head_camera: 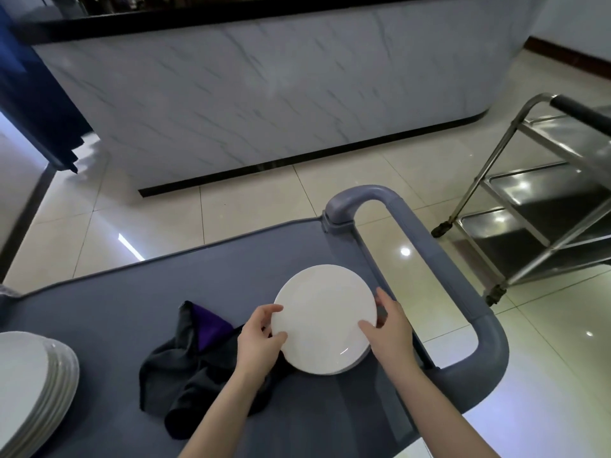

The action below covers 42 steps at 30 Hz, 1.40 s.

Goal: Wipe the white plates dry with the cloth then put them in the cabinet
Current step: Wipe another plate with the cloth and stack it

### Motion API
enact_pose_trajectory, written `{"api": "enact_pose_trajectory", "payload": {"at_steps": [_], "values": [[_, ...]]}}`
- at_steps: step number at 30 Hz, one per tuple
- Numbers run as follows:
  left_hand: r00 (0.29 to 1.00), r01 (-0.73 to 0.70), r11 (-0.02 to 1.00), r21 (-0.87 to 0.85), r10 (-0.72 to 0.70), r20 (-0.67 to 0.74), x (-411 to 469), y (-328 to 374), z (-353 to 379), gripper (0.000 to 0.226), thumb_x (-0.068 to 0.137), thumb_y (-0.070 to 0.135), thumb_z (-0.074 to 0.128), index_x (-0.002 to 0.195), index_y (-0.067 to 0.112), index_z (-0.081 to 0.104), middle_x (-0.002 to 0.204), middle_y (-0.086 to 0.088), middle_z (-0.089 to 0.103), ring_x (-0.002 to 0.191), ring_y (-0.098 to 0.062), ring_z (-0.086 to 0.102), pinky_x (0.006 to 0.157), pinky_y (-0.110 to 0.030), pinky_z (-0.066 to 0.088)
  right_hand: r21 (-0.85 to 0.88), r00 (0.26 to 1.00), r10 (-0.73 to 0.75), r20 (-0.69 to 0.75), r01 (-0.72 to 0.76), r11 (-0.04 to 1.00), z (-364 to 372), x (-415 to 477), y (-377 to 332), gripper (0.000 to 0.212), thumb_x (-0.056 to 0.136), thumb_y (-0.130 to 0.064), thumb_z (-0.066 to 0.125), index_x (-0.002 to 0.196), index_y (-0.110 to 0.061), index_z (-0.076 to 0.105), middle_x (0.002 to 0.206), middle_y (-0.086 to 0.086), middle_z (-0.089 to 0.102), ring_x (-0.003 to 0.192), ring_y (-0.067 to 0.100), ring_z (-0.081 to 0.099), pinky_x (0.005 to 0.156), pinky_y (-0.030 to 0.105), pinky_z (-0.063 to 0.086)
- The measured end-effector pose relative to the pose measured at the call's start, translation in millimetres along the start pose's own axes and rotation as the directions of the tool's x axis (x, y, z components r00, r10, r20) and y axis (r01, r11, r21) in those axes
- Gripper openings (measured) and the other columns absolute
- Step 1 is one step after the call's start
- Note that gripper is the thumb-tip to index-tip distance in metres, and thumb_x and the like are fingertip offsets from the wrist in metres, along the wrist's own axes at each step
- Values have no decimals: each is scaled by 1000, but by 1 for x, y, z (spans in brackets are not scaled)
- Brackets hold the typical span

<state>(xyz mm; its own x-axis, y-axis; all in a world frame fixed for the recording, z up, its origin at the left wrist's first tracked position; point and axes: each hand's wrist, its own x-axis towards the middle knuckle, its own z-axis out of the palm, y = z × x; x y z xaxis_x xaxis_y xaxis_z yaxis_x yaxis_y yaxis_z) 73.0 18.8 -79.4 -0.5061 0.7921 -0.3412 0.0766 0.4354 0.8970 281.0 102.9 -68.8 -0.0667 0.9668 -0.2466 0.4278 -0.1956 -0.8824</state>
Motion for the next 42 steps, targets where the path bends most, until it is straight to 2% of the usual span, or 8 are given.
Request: {"api": "enact_pose_trajectory", "payload": {"at_steps": [8,12,15,20,24,30,36,42], "values": [[1000,26,989,-145,-27,-9,2,-6,-25,46,76,-11,61,104,26,67,108,10,71,97,-1,68,86,-25,54,212,987,36,155,-69,975,14,-13,0,66,92,2,47,141,-42,46,133,-10,59,123,19,54,101,48,50],[999,2,994,-108,3,46,1,-10,-44,44,79,-8,62,108,25,66,112,10,71,104,-1,65,97,-28,52,327,976,137,171,-187,926,23,-13,-11,65,90,5,44,129,-46,54,127,-6,62,115,25,57,68,41,61],[998,-56,998,20,57,-39,0,-16,-69,40,84,-3,65,107,29,66,108,16,69,108,-3,62,99,-21,47,366,975,148,168,-201,909,22,-11,-21,66,91,8,45,117,-50,60,113,-9,71,110,25,61,58,33,58],[938,-83,869,489,234,-257,8,-36,-124,43,79,7,74,119,19,65,110,-1,61,110,-25,54,95,-36,45,376,976,119,181,-180,909,26,-10,-35,73,92,8,46,91,-63,65,95,-20,74,102,20,63,54,30,57],[968,37,752,658,137,-211,17,-54,-150,63,82,37,75,138,22,50,132,-4,52,124,-26,39,103,-37,40,372,975,98,198,-167,913,39,-10,-46,69,93,6,50,94,-61,66,97,-16,75,100,23,65,56,31,57],[987,72,601,796,74,-146,26,-62,-165,59,87,57,61,137,28,48,129,4,53,121,-20,46,100,-32,38,372,964,68,258,-164,913,70,-19,-64,60,94,5,50,109,-52,62,101,-10,76,97,23,69,60,36,59],[994,11,818,576,56,-98,17,-55,-171,33,93,35,62,123,29,50,104,5,51,92,-15,53,76,-29,42,359,951,51,304,-164,919,92,-31,-74,56,95,5,49,125,-42,57,101,-7,76,91,20,71,59,36,58],[973,94,913,397,0,-229,14,-29,-200,32,90,31,65,120,20,58,112,-7,64,109,-25,59,83,-30,43,357,951,22,309,-138,924,96,-38,-83,59,95,6,49,138,-34,52,103,-5,76,95,25,70,61,38,59]]}}
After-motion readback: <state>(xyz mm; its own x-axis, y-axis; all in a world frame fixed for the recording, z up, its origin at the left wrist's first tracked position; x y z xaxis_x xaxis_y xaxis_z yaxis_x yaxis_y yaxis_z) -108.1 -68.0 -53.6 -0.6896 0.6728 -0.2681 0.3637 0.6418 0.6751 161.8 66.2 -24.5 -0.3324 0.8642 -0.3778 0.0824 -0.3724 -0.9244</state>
